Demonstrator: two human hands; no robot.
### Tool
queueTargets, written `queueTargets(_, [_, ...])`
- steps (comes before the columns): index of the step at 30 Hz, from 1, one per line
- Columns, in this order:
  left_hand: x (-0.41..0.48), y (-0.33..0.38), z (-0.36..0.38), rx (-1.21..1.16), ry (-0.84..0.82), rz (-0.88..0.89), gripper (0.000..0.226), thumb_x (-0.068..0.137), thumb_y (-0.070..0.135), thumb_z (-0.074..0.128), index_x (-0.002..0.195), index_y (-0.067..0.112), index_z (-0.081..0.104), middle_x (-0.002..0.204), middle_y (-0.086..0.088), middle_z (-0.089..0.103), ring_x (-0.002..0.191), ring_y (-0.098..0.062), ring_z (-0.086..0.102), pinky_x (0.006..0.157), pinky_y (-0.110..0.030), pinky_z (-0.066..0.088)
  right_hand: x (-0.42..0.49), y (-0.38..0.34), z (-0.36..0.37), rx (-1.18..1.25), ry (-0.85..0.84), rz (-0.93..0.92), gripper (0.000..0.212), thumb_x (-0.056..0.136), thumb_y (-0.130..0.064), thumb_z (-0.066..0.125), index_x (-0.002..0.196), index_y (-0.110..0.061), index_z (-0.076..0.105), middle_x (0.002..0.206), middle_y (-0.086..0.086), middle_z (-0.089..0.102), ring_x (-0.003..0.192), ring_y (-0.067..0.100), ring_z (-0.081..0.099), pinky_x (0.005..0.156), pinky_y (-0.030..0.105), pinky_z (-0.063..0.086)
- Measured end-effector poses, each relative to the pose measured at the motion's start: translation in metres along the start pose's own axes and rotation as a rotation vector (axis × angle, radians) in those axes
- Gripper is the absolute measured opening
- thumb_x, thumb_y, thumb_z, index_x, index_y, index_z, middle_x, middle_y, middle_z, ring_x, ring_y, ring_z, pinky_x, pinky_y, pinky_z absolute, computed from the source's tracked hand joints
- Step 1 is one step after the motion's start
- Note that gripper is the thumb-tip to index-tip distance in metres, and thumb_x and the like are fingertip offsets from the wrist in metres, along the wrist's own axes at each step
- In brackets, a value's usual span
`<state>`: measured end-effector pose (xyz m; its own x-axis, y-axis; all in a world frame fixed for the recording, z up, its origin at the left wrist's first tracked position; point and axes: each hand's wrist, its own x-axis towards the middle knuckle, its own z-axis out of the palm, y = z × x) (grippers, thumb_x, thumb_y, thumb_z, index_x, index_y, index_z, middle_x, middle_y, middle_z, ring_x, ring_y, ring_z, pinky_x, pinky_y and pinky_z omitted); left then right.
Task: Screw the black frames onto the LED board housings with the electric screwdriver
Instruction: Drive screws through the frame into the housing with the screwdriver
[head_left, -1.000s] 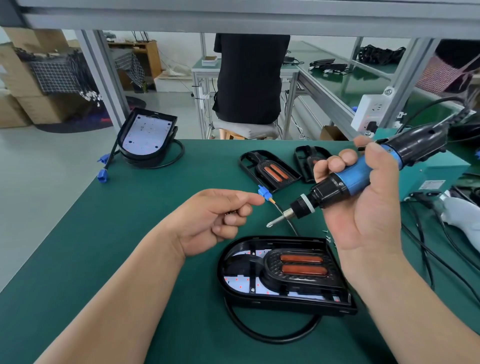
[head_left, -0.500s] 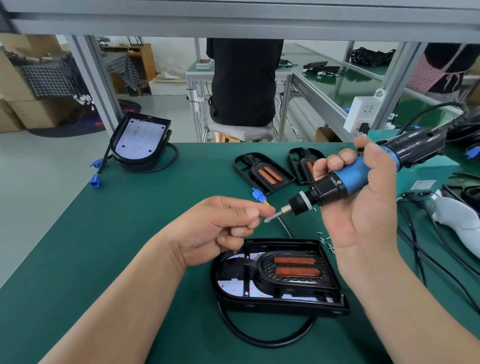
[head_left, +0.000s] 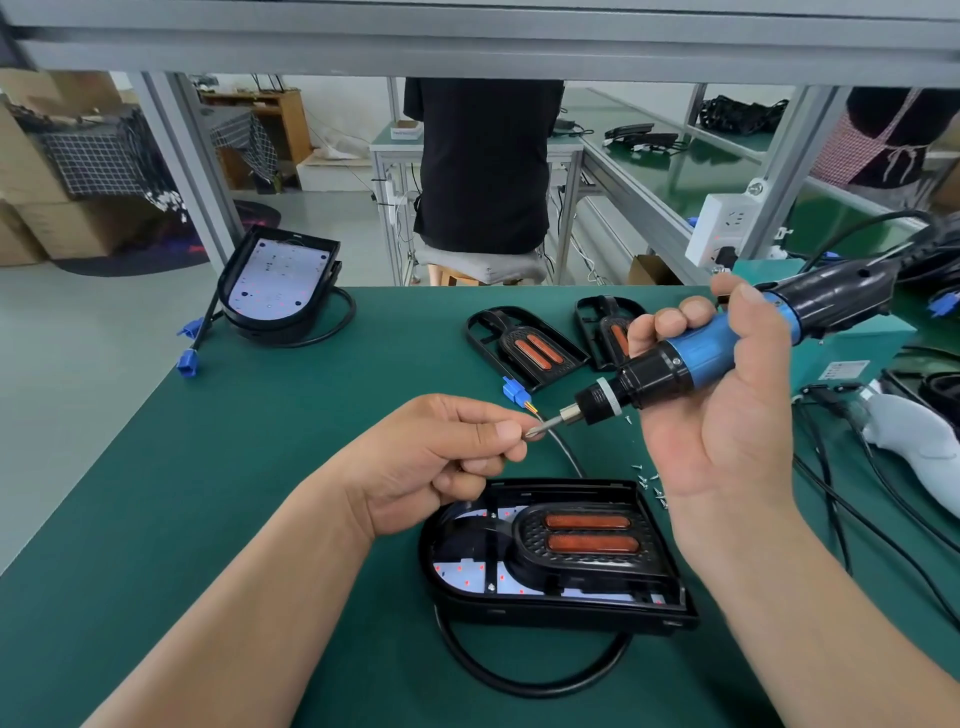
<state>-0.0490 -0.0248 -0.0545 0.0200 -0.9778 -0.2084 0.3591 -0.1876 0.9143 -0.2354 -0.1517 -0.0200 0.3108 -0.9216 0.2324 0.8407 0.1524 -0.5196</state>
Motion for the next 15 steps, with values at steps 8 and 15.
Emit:
queueTargets(8, [-0.0003,-0.0013,-0.0002,0.033,0.016,0.003,0.026,0.083,0.002,0.07,0.107,0.001,0.081,0.087,-0.013,0.07,0.06,-0.008,0.034,0.042,-0.012,0.027,-0.0003,0.002,-0.0024,-0.016,0.032,0.01,0.018,0.103,-0.019,0.064,0.118,-0.014,0.056,0.084,0.0,0.056,0.074,0.016,0.056,0.093,0.039,0.056])
queueTargets(15, [0.0005,-0.0022,-0.0015,0.043,0.003,0.011,0.028,0.084,0.002,0.07,0.11,0.005,0.081,0.088,-0.013,0.071,0.06,-0.008,0.035,0.043,-0.012,0.028,0.0006,0.003,-0.0041,-0.038,0.014,0.014,0.017,0.103,-0.019,0.065,0.116,-0.015,0.056,0.084,0.0,0.056,0.074,0.016,0.056,0.094,0.039,0.055])
